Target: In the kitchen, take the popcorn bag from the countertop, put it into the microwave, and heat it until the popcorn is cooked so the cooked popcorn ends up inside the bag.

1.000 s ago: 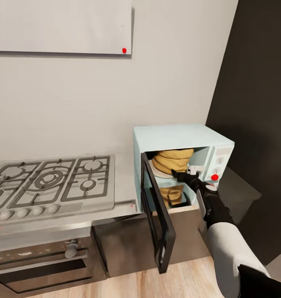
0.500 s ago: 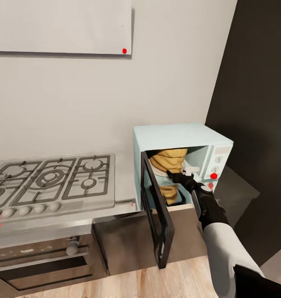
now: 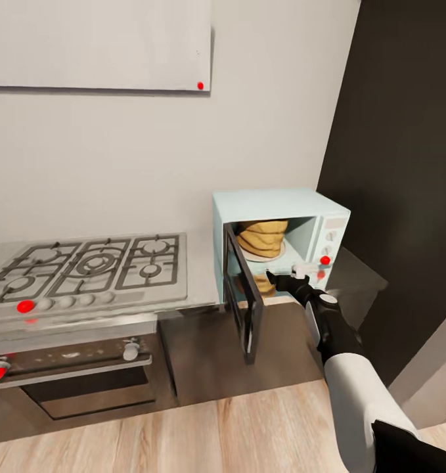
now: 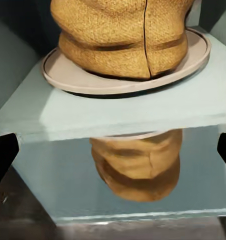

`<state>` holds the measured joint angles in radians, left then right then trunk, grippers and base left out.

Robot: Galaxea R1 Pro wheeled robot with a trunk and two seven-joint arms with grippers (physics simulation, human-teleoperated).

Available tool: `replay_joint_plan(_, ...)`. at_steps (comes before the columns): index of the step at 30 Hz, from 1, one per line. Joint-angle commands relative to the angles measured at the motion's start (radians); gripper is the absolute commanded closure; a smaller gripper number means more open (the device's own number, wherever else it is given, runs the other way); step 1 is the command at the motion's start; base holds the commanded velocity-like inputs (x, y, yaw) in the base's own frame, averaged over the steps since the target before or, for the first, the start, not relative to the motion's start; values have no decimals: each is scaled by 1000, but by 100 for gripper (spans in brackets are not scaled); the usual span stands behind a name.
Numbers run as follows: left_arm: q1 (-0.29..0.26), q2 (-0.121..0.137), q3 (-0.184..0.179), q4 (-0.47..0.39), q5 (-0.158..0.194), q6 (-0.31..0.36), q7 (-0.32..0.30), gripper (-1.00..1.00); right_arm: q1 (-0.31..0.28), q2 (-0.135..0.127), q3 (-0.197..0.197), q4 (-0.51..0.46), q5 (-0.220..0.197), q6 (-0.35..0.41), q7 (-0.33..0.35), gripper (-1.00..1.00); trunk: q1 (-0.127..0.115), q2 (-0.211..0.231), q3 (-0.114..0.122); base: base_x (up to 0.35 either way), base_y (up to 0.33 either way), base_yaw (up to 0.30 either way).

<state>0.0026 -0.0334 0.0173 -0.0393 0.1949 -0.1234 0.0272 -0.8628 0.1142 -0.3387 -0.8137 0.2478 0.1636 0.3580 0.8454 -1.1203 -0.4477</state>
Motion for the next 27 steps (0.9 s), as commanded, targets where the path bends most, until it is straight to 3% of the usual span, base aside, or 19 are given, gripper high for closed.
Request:
replay_joint_plan(1,0,0,1,-1,4,-2,2,-100,-1,2,-6,-1,11,4,7,-100,-1,-1,-1,-336,0,0)
replay_joint_plan(10,0,0,0,-2,4,-2,2,-100,-1,-4,-15,-3,11,11,0,-100,-1,-1,-1,-336,0,0)
replay_joint_plan(16,0,0,-2,-2,4,-2,2,-100,-1,-45,-18,4,7,86,-1,-100,-1,-1,-1,-320,0,0)
replay_joint_plan(19,0,0,-2,-2,4,-2,2,-100,3,-135,-19,67,2,175,1,-100,-1,-1,-1,-180,0,0)
replay_joint_plan(22,0,0,-2,-2,3,-2,2,-100,27,-183,-19,139,5,184,1,-100,-1,-1,-1,-35,0,0)
replay_joint_plan(23,0,0,-2,-2,3,-2,2,-100,51,-213,-19,158,4,184,3,-100,-1,-1,-1,-10,0,0)
replay_joint_plan(27,0,0,-2,-2,3,-2,2,-100,148,-288,-19,178,4,183,4,-100,-1,-1,-1,-3,0,0)
